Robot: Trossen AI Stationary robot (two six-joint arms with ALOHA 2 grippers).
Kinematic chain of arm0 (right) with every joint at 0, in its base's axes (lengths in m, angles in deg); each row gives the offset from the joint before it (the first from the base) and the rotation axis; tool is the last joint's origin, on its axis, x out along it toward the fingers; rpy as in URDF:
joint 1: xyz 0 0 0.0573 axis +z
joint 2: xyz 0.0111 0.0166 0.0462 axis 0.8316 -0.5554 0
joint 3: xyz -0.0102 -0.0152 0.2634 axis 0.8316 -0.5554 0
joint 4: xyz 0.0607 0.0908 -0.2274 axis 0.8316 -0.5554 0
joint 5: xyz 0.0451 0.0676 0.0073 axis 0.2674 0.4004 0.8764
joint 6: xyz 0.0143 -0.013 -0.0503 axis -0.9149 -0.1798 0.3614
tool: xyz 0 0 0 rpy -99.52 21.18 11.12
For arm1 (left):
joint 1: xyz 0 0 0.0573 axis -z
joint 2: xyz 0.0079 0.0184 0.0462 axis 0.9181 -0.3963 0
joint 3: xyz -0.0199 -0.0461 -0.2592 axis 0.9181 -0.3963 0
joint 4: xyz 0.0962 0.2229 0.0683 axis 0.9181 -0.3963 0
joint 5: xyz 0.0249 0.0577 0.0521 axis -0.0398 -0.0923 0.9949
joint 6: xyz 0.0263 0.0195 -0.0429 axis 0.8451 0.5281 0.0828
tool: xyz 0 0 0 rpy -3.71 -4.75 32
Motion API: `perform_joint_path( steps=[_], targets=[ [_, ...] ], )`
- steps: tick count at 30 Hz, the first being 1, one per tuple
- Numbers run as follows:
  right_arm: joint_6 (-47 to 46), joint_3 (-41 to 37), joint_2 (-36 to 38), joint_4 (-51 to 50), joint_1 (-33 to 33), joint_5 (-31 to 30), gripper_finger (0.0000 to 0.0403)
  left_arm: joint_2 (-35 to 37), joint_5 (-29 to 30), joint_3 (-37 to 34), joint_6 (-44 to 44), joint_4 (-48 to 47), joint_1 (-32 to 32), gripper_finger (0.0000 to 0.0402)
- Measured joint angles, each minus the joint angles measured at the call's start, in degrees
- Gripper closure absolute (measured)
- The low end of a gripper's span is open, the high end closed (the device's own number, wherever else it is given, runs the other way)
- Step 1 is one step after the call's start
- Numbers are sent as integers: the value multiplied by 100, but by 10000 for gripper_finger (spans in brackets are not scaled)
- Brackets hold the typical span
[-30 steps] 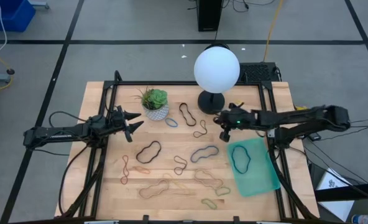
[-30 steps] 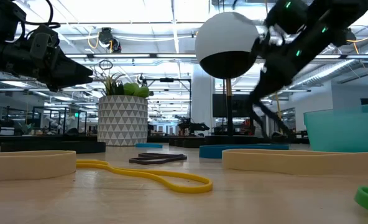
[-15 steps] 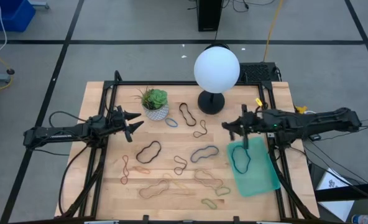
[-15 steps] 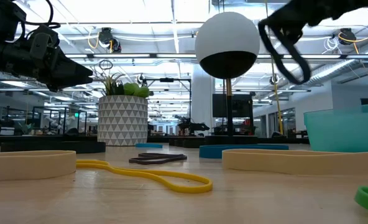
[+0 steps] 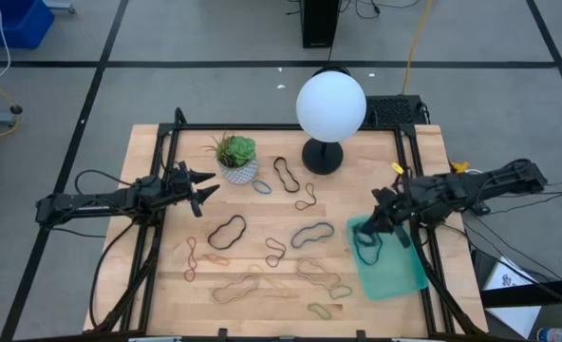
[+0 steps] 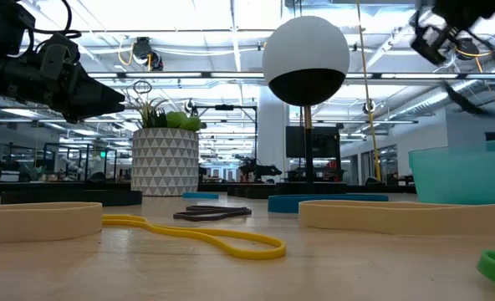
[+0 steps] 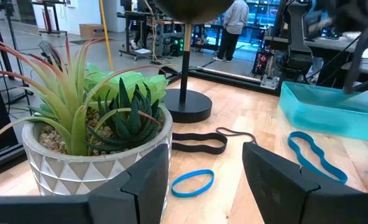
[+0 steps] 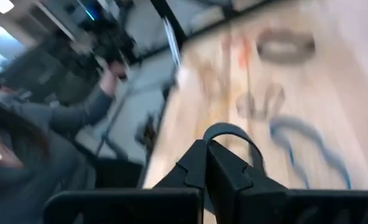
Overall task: Pick and place rubber bands into bin
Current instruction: Put the top right black rubber band into the bin
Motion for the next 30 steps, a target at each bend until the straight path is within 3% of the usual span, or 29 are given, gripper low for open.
perform_joint_path(
  steps=[8, 24, 30],
  targets=[
    [-759, -249, -31, -1113, 266, 3, 403, 0, 2, -1, -22, -2, 0, 188],
    [-2232, -2052, -36, -1063, 303, 59, 403, 0, 2, -2, 7, -2, -2, 188],
    [-2573, -2399, -35, -477, 303, 56, 393, 0, 2, 0, 5, -3, -2, 188]
  ],
)
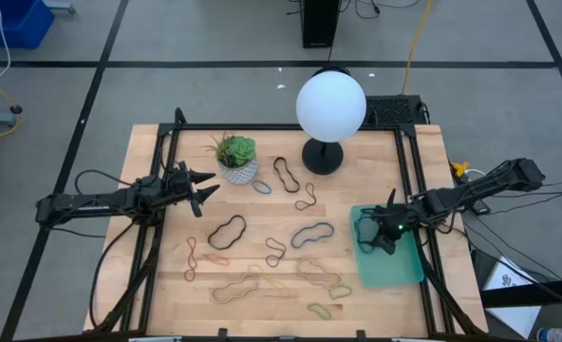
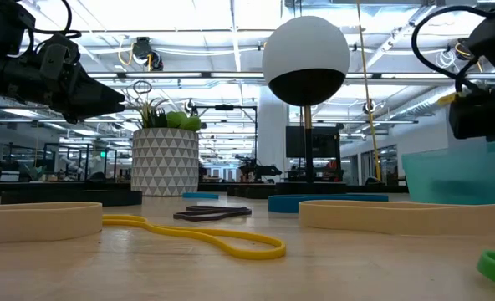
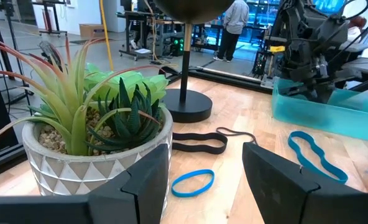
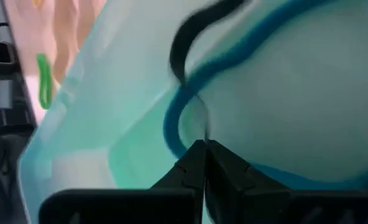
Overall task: Pick and place rubber bands into bin
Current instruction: Put the top right black rubber band into the bin
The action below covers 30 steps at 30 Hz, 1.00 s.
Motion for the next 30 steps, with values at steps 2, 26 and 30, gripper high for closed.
perform_joint_path(
  steps=[2, 26, 30],
  targets=[
    [76, -34, 0, 59, 0, -37, 393, 0, 0, 0, 0, 0, 0, 188],
    [-3, -32, 5, 1508, -2, 844, 385, 0, 0, -2, -27, 0, 2, 188],
    [25, -32, 5, 1514, -2, 845, 383, 0, 0, -1, -25, 0, 2, 188]
  ],
)
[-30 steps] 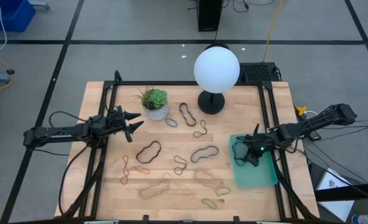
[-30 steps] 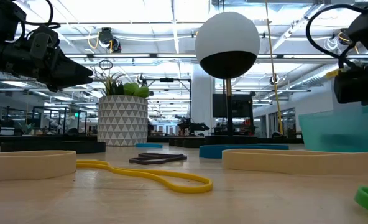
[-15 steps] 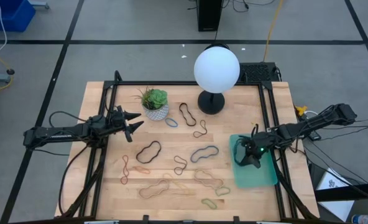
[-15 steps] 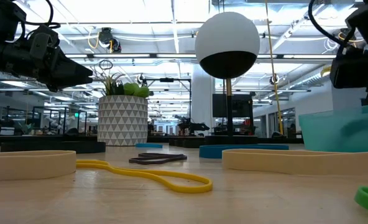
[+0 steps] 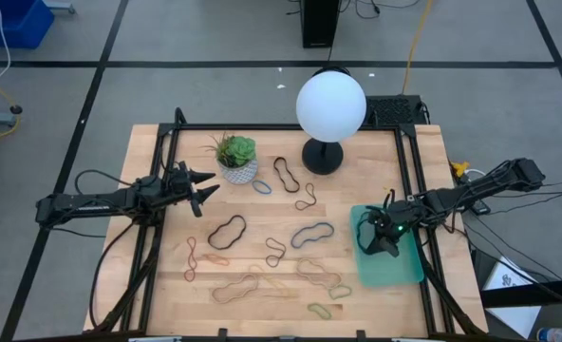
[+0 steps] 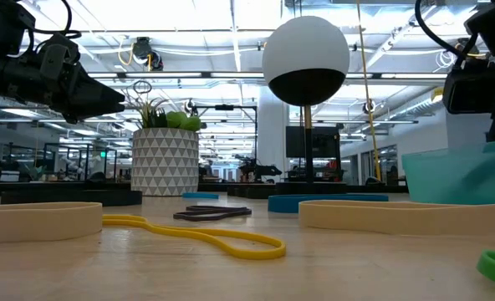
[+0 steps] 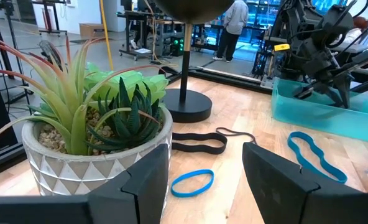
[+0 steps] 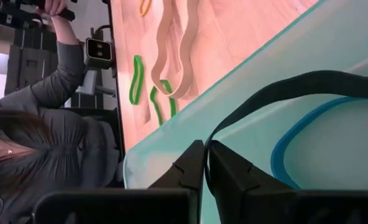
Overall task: Pick and place rubber bands into bin
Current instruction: Put the top right black rubber band into the bin
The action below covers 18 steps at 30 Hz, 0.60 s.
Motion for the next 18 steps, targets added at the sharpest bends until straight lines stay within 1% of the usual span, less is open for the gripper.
perform_joint_path(
  steps=[6, 10, 15, 18],
  targets=[
    [182, 4, 0, 12, 0, -3, 383, 0, 0, 0, 1, 0, 0, 188],
    [595, 7, 0, 14, 0, -5, 383, 0, 0, 1, 2, 0, -2, 188],
    [741, 7, 0, 12, 0, -3, 381, 0, 0, -1, 3, 0, 0, 188],
    [734, 7, 0, 12, -2, -7, 373, 0, 0, 2, 3, 0, 0, 188]
  ],
)
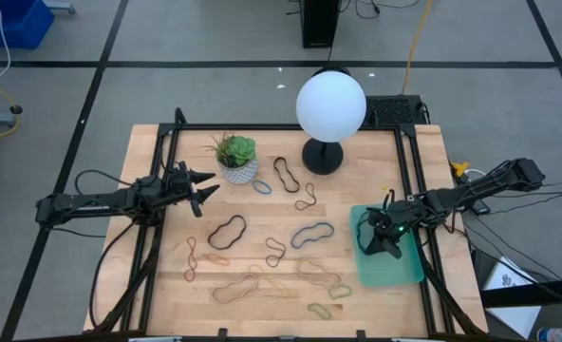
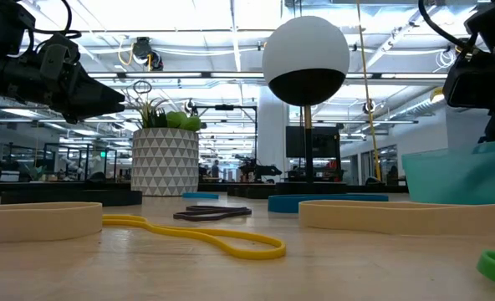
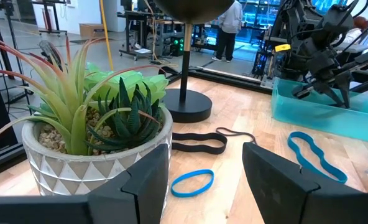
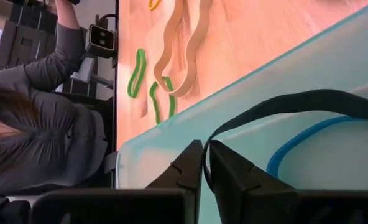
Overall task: Pick and place rubber bands into bin
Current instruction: Put the top right black rubber band into the bin, then put the blue rubber band into the bin
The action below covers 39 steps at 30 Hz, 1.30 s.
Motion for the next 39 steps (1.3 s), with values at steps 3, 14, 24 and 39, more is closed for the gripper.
perform_joint_path(
  steps=[3, 14, 24, 39],
  targets=[
    [11, 0, 0, -32, 0, -5, 355, 0, 0, -1, 2, 0, -1, 188],
    [346, 6, 14, 526, -4, -291, 279, 0, 0, -2, 2, 0, -1, 188],
    [1678, 730, 55, 639, -4, -988, 281, 0, -1, -1, 2, 0, 0, 188],
    [3162, 2050, 56, -2099, -8, -3960, 277, 0, -85, -2, -2, 0, 0, 188]
  ],
)
